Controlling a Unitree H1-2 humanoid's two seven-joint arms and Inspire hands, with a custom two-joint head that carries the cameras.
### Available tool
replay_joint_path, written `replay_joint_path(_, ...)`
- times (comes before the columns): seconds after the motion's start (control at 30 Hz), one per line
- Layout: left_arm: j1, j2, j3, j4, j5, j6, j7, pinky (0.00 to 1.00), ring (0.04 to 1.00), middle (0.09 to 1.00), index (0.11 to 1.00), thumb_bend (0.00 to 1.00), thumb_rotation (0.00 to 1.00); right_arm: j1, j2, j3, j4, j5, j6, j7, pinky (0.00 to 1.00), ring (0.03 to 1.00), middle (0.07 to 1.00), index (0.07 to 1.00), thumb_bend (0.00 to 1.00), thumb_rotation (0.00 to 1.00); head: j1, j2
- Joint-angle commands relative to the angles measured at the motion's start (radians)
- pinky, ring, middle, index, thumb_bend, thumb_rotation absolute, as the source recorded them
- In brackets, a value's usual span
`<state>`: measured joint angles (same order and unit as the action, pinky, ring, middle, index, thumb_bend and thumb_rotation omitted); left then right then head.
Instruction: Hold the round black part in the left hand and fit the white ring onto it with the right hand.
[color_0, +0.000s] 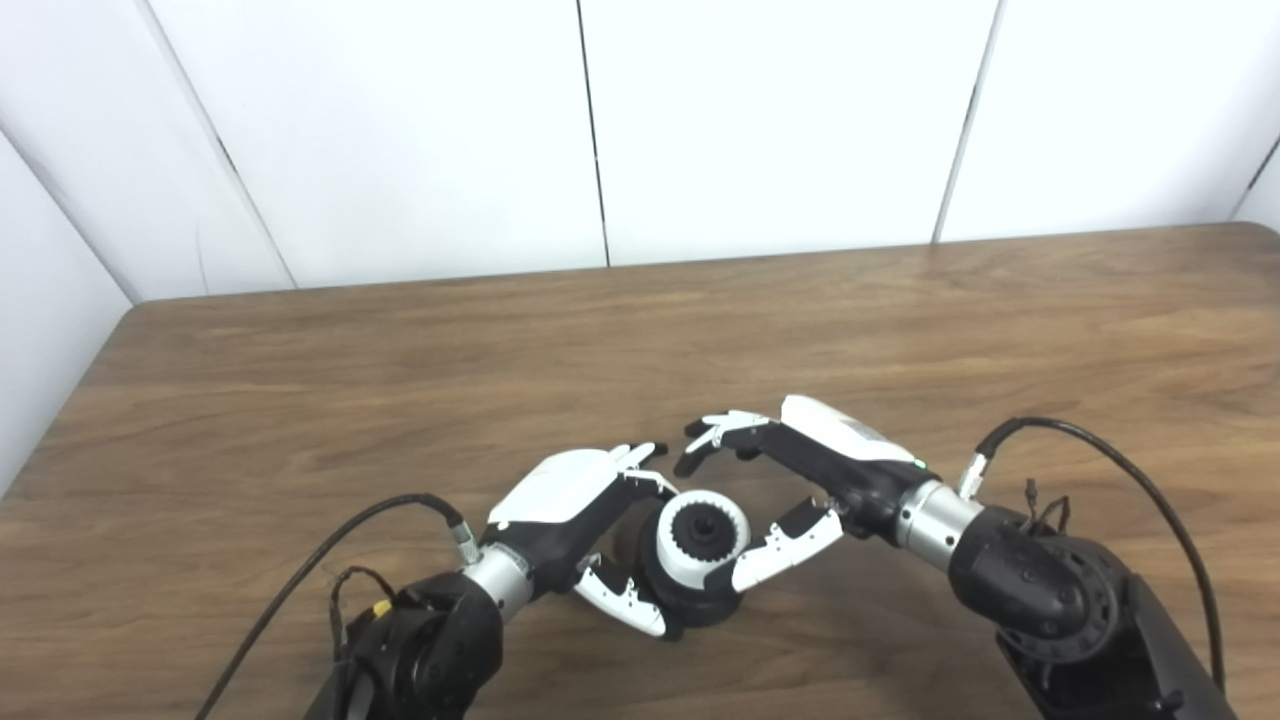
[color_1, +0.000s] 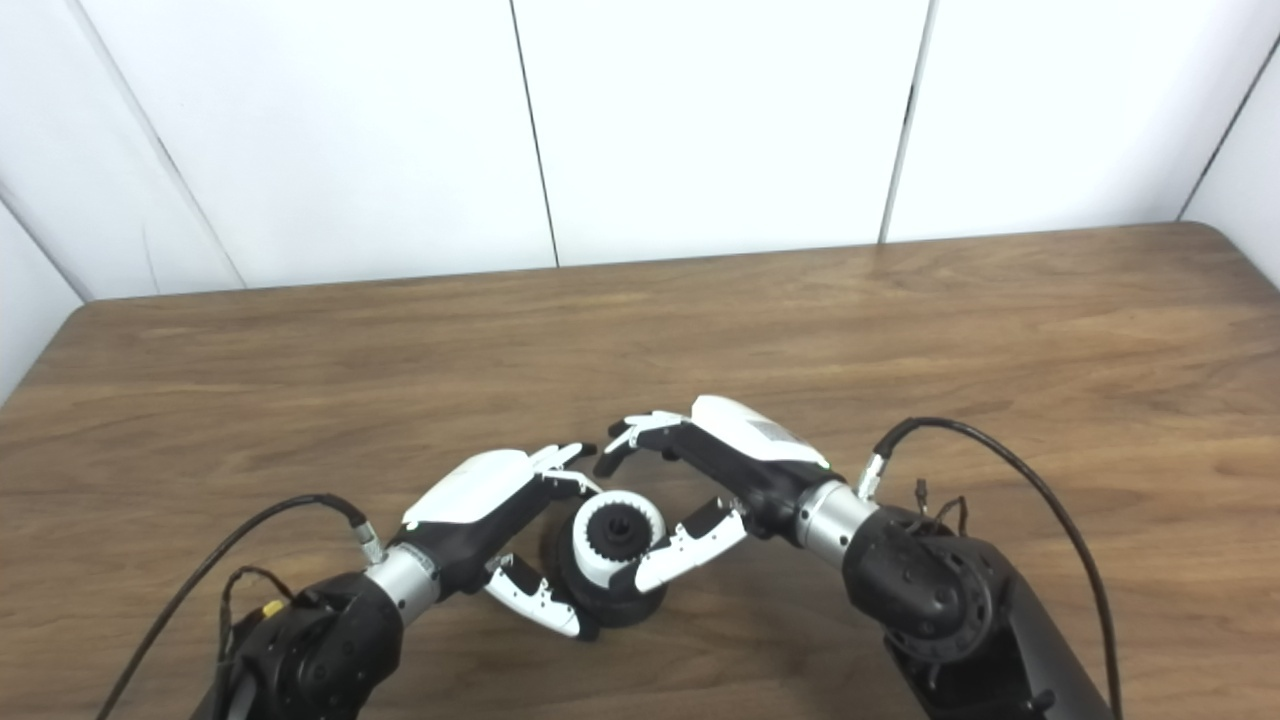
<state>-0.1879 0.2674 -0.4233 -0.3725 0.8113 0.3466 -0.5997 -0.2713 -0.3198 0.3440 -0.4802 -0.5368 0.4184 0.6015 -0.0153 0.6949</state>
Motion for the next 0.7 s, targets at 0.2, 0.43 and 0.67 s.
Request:
replay_joint_path(0.2,-0.035,0.007,0.014,-0.017,0.008,-0.009,0.013,1.0,1.0,1.0,0.759,0.97,0.26,-0.025,0.001,-0.05,-0.032,0.016,-0.001,-0.037,0.83,0.952,0.914,0.747,1.0,0.43,0.003,0.001)
replay_joint_path(0.43,-0.034,0.015,0.025,-0.029,0.002,0.0,0.001,1.0,1.0,1.0,0.807,0.99,0.27,-0.019,-0.002,-0.086,-0.05,0.029,0.023,-0.047,0.84,0.948,0.911,0.745,1.0,0.43,0.002,0.0)
replay_joint_path(0.67,-0.031,0.029,0.055,-0.049,-0.023,0.024,-0.029,1.0,1.0,1.0,0.871,1.0,0.28,0.003,0.009,-0.154,-0.063,0.079,0.048,-0.061,0.84,0.928,0.903,0.743,1.0,0.46,0.001,-0.002)
